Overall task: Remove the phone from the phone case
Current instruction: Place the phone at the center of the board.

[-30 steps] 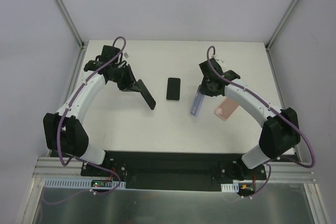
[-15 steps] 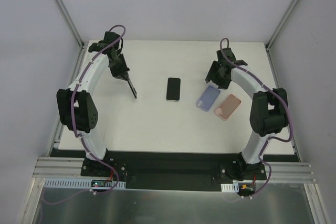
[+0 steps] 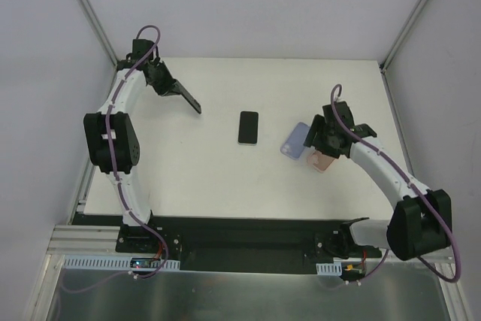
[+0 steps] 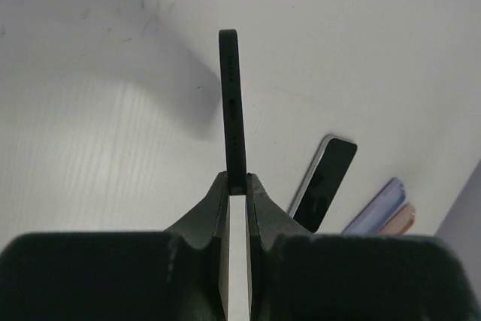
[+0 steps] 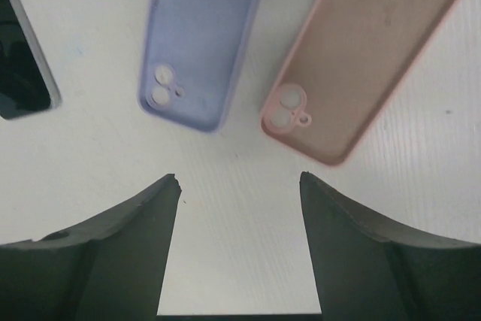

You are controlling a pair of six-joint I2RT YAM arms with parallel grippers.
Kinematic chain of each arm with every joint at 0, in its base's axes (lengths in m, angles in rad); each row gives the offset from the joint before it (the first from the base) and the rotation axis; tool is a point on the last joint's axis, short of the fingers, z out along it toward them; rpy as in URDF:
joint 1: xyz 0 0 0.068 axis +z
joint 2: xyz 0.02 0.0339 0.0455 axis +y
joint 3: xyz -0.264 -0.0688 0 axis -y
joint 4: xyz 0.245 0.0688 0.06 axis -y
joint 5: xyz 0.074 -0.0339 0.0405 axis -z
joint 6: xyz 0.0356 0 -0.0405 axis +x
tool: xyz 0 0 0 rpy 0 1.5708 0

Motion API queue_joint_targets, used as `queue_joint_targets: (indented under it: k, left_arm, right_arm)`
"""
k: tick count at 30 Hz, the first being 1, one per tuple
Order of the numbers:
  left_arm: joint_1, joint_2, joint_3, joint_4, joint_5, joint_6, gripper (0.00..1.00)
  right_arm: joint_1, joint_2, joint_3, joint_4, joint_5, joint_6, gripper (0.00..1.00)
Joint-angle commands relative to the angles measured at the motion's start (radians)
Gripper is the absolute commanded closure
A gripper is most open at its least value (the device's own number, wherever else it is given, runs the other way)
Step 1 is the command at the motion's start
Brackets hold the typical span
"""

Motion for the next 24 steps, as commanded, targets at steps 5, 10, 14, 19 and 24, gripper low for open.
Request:
queue_joint_targets:
  k: [5,10,14,19,24]
  left_arm:
    - [0.048,0.075,-0.194,0.459,0.328,-0.163,1.00]
    - [0.048,0.065,-0.234,0.460,0.362,-0.145,0.37]
    - [0.049,-0.015,-0.277,0.459,0.363,-0.105,0.14]
    - [0.049,-0.163,-0.366,0.440,0.362,-0.058,0.07]
    - [0.049,-0.314,-0.496,0.414,0.373,-0.024,0.07]
  right_arm:
    - [0.046,-0.269,-0.215,-0.086,0.003,0.029,0.32]
    - [0.153,-0.337,-0.217,-0.147,0.022,0.060,0.26]
    - [0.253,-0.313,-0.168,-0.196,0.098,0.069,0.23]
    - [0.311,-0.279,-0.148,-0.181,0.113,0.083,0.22]
    - [0.354,-0.250,-0.112,-0.175,0.135,0.091,0.21]
